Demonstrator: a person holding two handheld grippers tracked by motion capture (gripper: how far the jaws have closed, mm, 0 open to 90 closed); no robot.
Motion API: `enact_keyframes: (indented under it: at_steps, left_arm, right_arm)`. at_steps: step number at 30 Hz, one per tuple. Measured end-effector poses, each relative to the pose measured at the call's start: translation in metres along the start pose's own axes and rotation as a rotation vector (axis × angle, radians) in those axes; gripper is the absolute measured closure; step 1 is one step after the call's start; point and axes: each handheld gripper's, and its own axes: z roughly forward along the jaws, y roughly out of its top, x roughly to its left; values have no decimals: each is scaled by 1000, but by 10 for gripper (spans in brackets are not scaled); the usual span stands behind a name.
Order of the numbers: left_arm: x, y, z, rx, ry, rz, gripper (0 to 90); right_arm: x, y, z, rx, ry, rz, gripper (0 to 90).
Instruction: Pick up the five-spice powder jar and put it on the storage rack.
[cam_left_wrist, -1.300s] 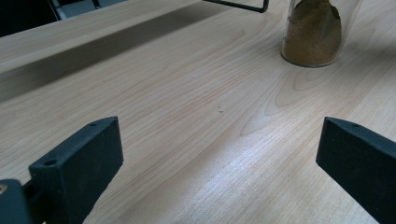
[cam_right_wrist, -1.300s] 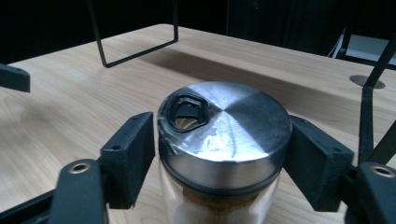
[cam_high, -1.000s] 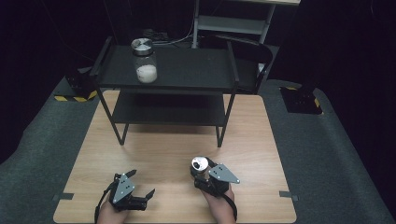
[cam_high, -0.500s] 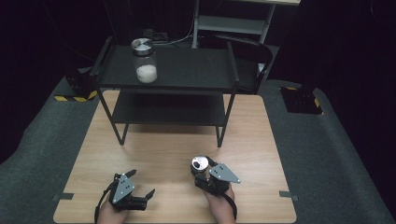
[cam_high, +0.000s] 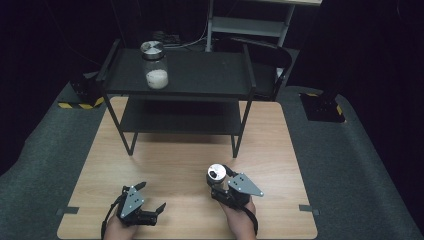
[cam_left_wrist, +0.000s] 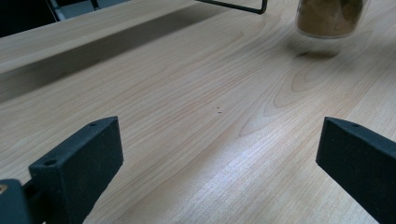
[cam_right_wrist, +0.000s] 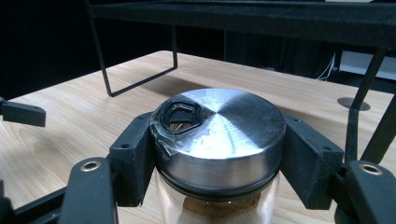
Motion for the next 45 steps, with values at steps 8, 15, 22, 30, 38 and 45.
enact_keyframes:
  at_steps: [8,15,22,30,38,45]
  left_arm:
    - [1,0,-1,-2,-4,-2,8]
    - [1,-1,-1,-4,-8,-6,7]
    - [2,-2,-1,-7,-11,-14,8]
    - [4,-2,-2,-11,-17,-24,8]
    - [5,-2,-2,-11,-19,-27,7]
    - [6,-3,-2,-11,-23,-33,7]
  right_arm:
    - [2,13,-12,-10,-5,-10,336]
    - [3,33,-27,-37,-8,-22,343]
    - [4,51,-39,-77,1,-15,347]
    - [6,73,-45,-96,-4,-42,349]
    - [6,90,-46,-117,1,-44,349]
    - [7,106,-46,-139,-2,-63,349]
